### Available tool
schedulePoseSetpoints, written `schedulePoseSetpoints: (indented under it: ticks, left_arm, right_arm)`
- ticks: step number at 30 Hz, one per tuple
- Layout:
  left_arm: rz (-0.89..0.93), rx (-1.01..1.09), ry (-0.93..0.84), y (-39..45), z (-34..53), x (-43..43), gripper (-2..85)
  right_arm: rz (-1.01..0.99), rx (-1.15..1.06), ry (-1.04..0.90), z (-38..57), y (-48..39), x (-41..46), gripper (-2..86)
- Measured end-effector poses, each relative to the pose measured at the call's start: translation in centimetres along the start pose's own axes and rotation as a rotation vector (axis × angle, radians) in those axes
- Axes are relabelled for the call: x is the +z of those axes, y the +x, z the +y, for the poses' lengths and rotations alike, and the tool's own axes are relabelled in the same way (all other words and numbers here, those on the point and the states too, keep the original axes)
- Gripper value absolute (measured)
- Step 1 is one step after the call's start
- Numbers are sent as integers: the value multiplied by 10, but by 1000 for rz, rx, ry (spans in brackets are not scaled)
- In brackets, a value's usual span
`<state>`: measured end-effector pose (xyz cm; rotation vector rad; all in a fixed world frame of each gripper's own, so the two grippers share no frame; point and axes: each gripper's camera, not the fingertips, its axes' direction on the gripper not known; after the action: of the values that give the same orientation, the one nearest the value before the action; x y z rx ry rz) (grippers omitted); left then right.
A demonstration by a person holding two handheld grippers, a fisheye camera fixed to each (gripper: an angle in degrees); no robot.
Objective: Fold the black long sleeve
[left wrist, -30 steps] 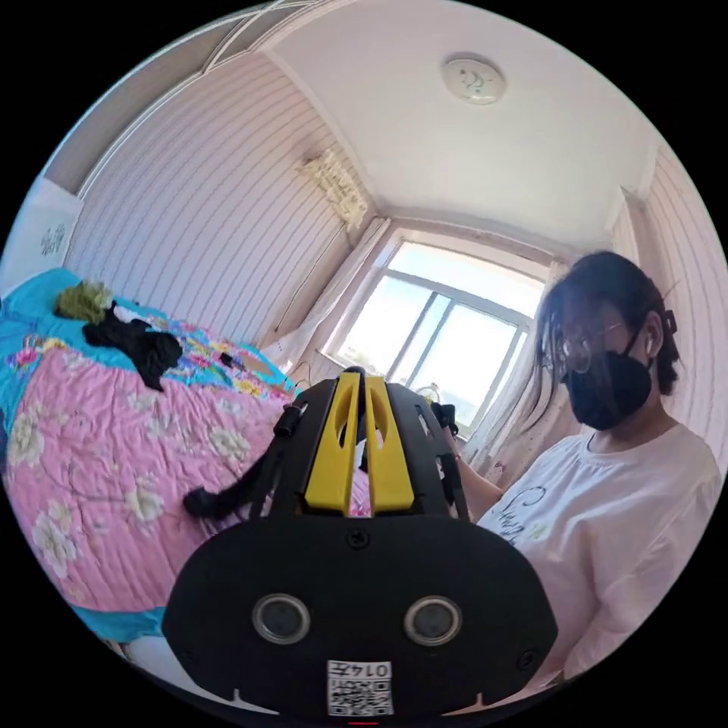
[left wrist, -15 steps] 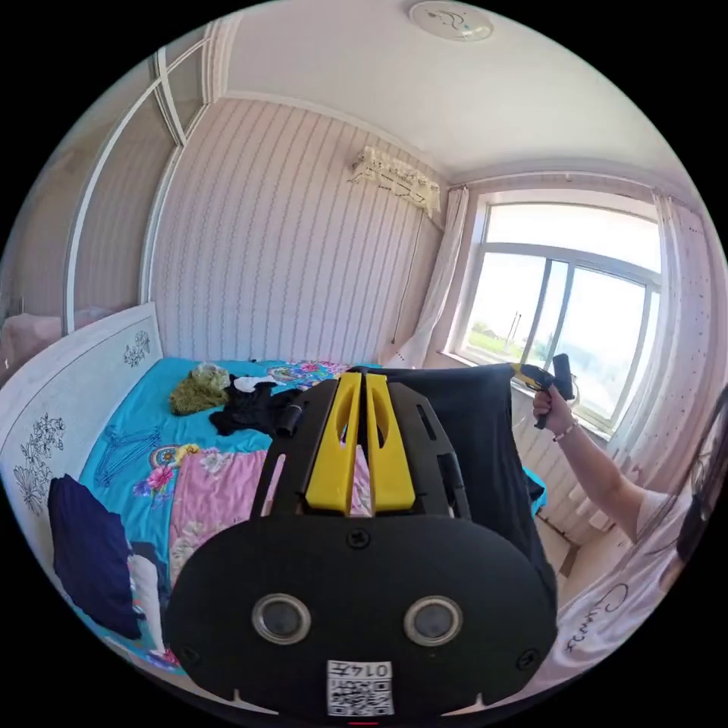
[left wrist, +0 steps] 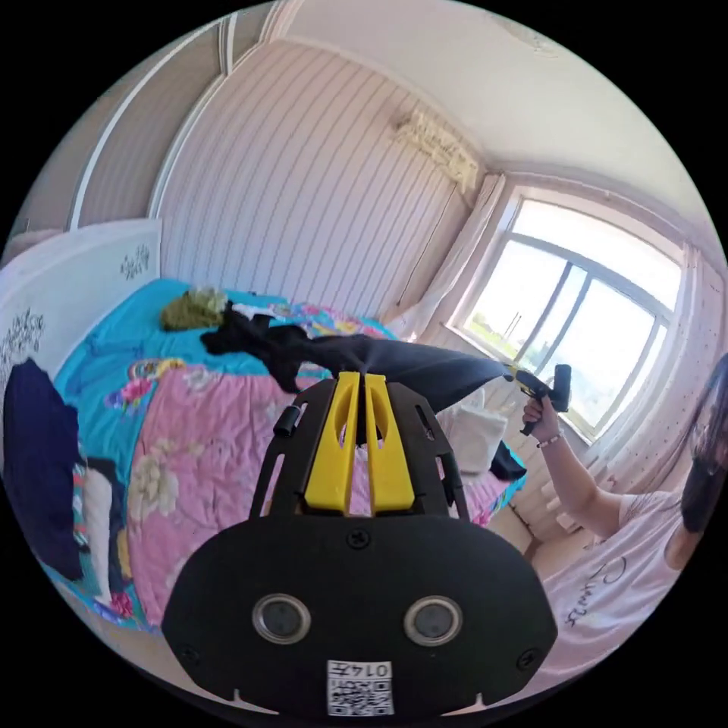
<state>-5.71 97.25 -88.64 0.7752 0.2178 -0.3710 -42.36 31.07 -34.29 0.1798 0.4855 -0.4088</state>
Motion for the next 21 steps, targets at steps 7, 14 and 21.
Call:
schedulePoseSetpoints:
  ticks: [7, 14, 21]
  left_arm:
    - [30, -440, -344, -113, 201, 113, -10]
    - [-59, -334, -382, -122, 225, 103, -10]
    - [-53, -279, -373, -126, 232, 108, -10]
  right_arm:
    - [21, 411, -469, 200, 66, 136, 5]
    - [38, 567, -520, 250, 68, 159, 0]
    - [70, 495, -579, 229, 54, 184, -3]
